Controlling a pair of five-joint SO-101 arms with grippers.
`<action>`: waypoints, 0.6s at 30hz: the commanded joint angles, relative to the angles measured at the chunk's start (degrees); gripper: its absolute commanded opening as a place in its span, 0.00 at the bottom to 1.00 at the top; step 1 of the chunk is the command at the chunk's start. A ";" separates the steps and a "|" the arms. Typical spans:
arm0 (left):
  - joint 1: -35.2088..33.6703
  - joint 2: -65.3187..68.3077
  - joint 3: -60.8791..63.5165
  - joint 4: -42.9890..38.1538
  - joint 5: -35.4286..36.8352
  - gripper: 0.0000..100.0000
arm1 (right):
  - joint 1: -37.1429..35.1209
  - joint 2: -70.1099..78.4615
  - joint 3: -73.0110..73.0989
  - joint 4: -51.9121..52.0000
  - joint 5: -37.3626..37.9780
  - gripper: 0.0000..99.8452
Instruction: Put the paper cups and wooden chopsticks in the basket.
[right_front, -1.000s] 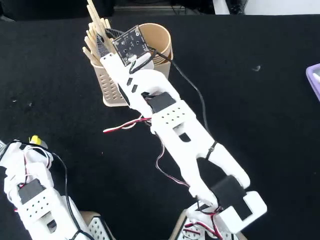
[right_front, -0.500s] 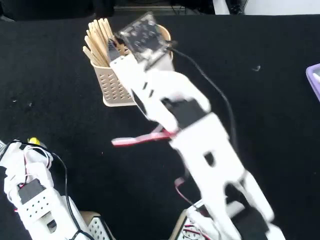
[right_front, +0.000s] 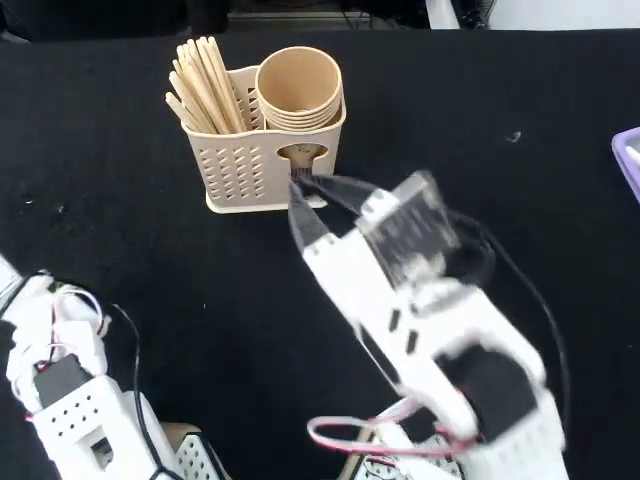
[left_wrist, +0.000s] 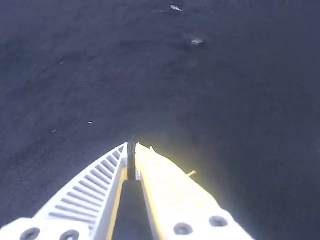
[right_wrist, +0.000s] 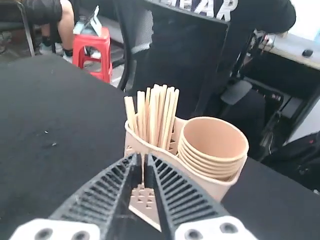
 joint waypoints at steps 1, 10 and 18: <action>6.46 -5.27 -5.93 4.84 -5.45 0.03 | 3.43 -9.98 6.55 0.70 2.55 0.01; 15.96 -25.93 -0.13 15.65 -26.46 0.03 | 14.95 -26.77 32.40 0.62 4.75 0.01; 16.75 -24.88 -0.31 28.48 -20.48 0.03 | 14.51 -39.60 46.99 5.98 -0.79 0.01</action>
